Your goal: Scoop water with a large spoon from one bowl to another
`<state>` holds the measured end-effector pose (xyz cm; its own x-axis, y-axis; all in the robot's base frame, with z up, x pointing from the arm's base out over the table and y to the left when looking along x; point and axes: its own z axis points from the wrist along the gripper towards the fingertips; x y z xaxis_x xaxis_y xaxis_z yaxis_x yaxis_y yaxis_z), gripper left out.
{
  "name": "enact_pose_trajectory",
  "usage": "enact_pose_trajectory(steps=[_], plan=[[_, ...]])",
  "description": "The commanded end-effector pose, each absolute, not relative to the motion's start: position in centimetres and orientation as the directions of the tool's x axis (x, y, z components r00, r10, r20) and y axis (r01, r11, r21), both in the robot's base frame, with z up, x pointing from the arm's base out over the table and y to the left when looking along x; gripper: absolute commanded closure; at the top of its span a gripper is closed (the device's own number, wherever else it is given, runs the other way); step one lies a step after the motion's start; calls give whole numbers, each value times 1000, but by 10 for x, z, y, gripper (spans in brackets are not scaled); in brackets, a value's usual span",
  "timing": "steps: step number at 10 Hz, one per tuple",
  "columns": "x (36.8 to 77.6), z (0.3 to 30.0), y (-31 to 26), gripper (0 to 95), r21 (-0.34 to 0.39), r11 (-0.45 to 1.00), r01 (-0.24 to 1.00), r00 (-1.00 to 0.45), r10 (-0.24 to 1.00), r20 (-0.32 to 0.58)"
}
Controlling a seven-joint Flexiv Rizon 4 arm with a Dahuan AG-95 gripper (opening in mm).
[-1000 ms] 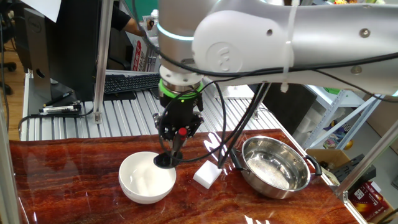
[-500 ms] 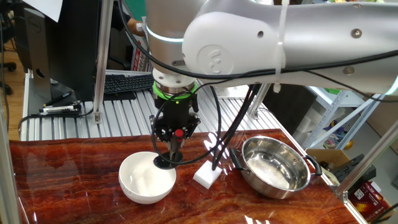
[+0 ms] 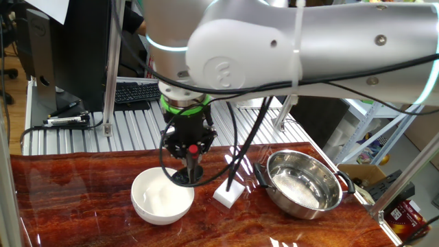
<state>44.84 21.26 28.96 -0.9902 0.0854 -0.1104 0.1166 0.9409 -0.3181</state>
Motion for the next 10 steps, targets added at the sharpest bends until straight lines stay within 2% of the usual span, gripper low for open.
enact_pose_trajectory(steps=[1, 10], plan=[[447, 289, 213, 950, -321, 940, 115, -990, 82, -113], [446, 287, 216, 950, -412, 907, 85, -992, 37, -124]])
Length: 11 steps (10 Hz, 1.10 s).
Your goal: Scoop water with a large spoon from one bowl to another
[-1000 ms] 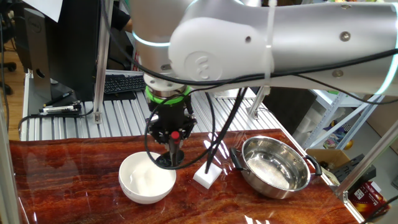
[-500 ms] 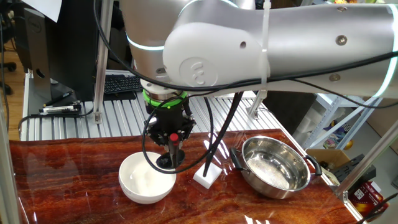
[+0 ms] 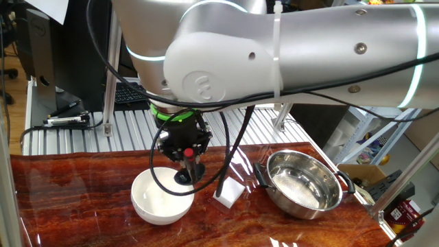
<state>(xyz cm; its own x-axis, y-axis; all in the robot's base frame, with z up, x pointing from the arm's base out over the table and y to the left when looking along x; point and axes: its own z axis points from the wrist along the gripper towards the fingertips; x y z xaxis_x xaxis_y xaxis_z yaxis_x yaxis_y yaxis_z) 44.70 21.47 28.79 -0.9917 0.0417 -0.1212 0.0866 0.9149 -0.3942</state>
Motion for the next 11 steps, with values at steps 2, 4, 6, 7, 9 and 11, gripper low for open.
enact_pose_trajectory(steps=[2, 4, 6, 7, 9, 11], plan=[[445, 286, 218, 950, -422, 902, 87, -991, 37, -127], [442, 283, 223, 950, -432, 897, 96, -991, 44, -130], [442, 280, 224, 950, -442, 892, 97, -990, 42, -133], [442, 278, 224, 950, -447, 889, 99, -990, 42, -135], [443, 276, 225, 950, -467, 879, 99, -990, 40, -136], [443, 275, 225, 950, -480, 871, 104, -990, 43, -137]])
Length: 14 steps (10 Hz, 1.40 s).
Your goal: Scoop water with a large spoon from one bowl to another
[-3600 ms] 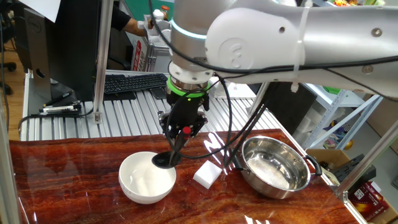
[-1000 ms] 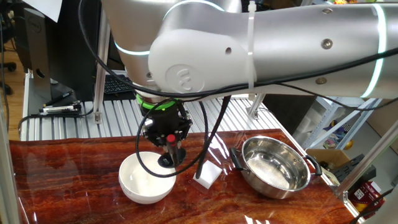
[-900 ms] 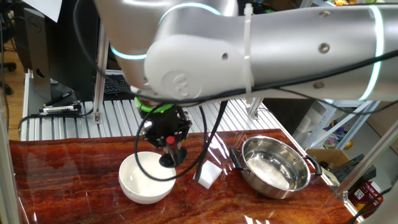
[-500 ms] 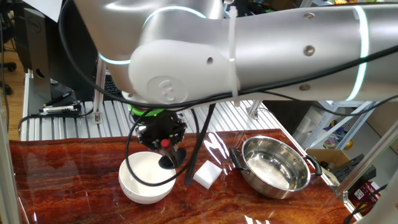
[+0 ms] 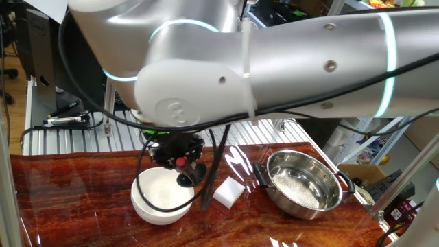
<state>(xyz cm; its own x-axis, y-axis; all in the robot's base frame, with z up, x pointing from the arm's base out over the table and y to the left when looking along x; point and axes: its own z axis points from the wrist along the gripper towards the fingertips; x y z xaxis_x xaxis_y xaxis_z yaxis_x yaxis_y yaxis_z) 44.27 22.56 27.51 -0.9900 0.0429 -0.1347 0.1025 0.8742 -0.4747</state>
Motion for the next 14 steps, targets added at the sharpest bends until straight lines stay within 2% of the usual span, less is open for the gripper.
enact_pose_trajectory(steps=[1, 14], plan=[[443, 274, 225, 950, -485, 868, 106, -990, 46, -136], [443, 271, 226, 950, -556, 826, 95, -991, 26, -130]])
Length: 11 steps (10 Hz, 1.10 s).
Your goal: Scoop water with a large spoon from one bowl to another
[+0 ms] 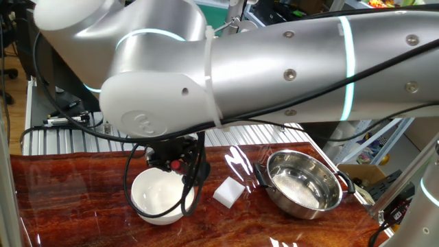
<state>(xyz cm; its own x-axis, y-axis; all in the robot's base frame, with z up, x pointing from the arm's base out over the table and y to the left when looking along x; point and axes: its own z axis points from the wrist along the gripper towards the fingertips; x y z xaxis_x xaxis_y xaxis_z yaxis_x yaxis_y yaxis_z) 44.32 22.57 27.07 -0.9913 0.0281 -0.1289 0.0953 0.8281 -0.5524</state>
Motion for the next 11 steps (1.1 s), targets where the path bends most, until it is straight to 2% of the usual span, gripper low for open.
enact_pose_trajectory(steps=[1, 6, 8, 10, 11], plan=[[443, 271, 226, 950, -564, 821, 92, -991, 23, -129], [443, 271, 226, 950, -568, 818, 89, -992, 20, -127], [443, 270, 225, 950, -452, 883, 124, -989, 73, -128], [441, 270, 225, 950, -304, 940, 155, -986, 128, -109], [440, 270, 225, 950, -278, 949, 150, -987, 126, -101]])
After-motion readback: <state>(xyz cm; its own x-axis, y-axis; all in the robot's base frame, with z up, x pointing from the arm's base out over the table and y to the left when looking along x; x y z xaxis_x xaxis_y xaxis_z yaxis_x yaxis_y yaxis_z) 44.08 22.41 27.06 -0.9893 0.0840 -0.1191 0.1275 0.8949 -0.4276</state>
